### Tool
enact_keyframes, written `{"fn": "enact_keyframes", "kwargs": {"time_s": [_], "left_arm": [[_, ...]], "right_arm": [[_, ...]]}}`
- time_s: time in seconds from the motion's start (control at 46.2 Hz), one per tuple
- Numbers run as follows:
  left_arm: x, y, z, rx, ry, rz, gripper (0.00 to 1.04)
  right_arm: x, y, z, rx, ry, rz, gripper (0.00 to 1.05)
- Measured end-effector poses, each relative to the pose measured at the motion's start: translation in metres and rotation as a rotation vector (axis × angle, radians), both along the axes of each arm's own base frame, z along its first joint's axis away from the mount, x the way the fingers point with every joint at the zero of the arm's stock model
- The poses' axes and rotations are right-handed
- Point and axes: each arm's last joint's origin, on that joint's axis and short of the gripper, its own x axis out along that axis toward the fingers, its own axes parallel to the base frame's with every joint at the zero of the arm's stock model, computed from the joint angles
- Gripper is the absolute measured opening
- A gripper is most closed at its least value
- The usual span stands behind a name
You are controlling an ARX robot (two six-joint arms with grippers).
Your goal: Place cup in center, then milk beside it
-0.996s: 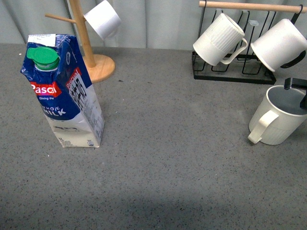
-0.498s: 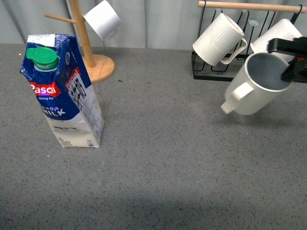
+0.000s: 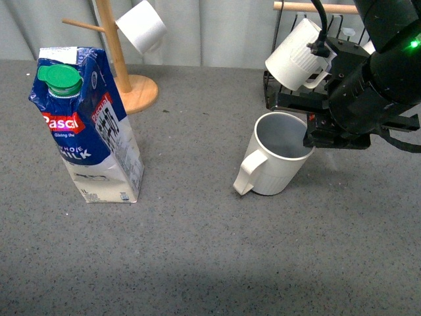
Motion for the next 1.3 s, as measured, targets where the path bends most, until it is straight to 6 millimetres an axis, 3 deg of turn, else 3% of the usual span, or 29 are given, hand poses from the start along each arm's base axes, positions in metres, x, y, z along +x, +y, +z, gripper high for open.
{"fn": "enact_keyframes", "kwargs": {"time_s": [0.173, 0.368, 0.498, 0.671, 0.758, 0.823, 0.931, 1.018, 1.126, 1.3], "left_arm": [[0.0, 0.0, 0.0, 0.0, 0.0, 0.0, 0.98], [0.0, 0.0, 0.0, 0.0, 0.0, 0.0, 0.98], [0.0, 0.0, 0.0, 0.0, 0.0, 0.0, 0.98], [0.0, 0.0, 0.0, 0.0, 0.0, 0.0, 0.98], [0.0, 0.0, 0.0, 0.0, 0.0, -0.001, 0.98], [0.0, 0.0, 0.0, 0.0, 0.0, 0.003, 0.98], [0.0, 0.0, 0.0, 0.0, 0.001, 0.002, 0.98], [0.0, 0.0, 0.0, 0.0, 0.0, 0.002, 0.98], [0.0, 0.0, 0.0, 0.0, 0.0, 0.002, 0.98], [0.0, 0.0, 0.0, 0.0, 0.0, 0.002, 0.98]], "right_arm": [[0.001, 0.005, 0.0, 0.001, 0.008, 0.008, 0.03], [0.001, 0.005, 0.006, 0.039, -0.035, -0.013, 0.38], [-0.002, -0.001, 0.02, 0.011, -0.122, -0.051, 0.56], [-0.016, -0.018, 0.049, -0.01, -0.287, -0.09, 0.87], [-0.028, -0.03, 0.035, -0.147, -0.606, -0.121, 0.74], [-0.055, -0.044, 0.023, -0.163, -0.83, -0.113, 0.6], [-0.083, -0.06, 0.045, -0.151, -1.07, -0.138, 0.4], [-0.1, -0.069, 0.057, -0.154, -1.126, -0.145, 0.26], [-0.126, -0.08, 0.048, -0.169, -1.089, -0.129, 0.03], [-0.16, -0.092, 0.05, -0.172, -1.094, -0.128, 0.01]]}}
